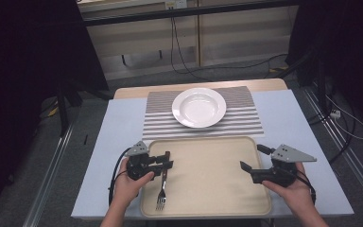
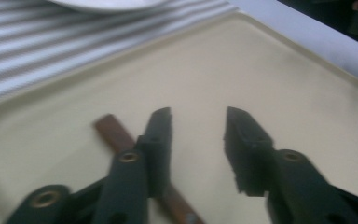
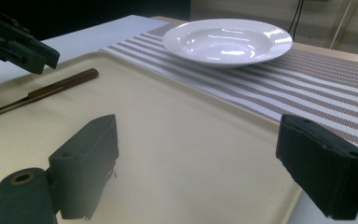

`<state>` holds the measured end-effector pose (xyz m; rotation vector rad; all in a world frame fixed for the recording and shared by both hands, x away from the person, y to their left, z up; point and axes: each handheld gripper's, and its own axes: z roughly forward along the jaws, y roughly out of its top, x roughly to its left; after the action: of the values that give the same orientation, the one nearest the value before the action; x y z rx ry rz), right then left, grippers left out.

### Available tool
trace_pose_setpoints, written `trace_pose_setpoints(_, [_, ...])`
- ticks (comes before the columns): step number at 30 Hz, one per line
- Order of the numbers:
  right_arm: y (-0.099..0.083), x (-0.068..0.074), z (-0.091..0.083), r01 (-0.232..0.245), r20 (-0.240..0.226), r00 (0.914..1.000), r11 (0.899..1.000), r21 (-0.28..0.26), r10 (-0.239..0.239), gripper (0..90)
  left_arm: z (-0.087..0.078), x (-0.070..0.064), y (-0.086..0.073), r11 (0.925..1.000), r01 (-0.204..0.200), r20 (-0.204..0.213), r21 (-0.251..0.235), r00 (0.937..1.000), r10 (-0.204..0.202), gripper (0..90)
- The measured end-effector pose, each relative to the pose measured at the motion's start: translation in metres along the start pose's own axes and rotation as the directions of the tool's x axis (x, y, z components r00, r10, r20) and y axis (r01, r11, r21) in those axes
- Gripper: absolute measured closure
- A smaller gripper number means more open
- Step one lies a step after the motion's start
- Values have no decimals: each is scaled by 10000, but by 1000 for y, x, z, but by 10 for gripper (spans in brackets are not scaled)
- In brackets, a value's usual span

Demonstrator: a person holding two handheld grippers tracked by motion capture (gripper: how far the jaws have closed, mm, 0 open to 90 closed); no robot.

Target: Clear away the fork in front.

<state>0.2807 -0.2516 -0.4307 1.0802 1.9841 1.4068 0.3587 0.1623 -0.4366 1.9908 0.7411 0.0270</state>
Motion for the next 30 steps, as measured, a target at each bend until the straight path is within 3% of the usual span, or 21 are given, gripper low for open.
trace_pose_setpoints(2, [-2,0,-1,32,-7,10000,10000,82,-32,127,6,-4,-1,9990,-280,-30,362,9996,281,771])
trace_pose_setpoints(8, [-5,-1,-5,85,-79,9999,9997,224,-83,127,16,-6,-8,9857,-856,-142,1451,9960,886,825])
trace_pose_setpoints(10, [-6,-2,-7,100,-55,9999,9997,208,-99,127,15,-5,-10,9821,-915,-275,1647,9949,973,827])
trace_pose_setpoints(15, [-8,-4,-11,79,8,10000,9997,215,-79,126,11,-2,-15,9822,-799,-379,1701,9954,875,835])
trace_pose_setpoints(18, [-8,-5,-12,89,5,10000,9997,225,-89,126,9,-2,-15,9859,-674,-420,1533,9963,747,814])
trace_pose_setpoints(20, [-9,-5,-13,85,24,10000,9997,242,-85,126,8,-2,-14,9888,-624,-382,1357,9969,682,716])
trace_pose_setpoints(23, [-10,-6,-14,72,15,10000,9997,242,-72,126,3,-2,-11,9953,-396,-319,880,9986,426,659])
trace_pose_setpoints(28, [-12,-7,-16,51,6,10000,9997,259,-51,126,-18,1,-12,9999,-154,-459,29,9988,155,485])
trace_pose_setpoints(30, [-12,-8,-16,46,30,10000,9996,286,-47,126,-30,4,-15,9996,-35,-529,-290,9986,19,478])
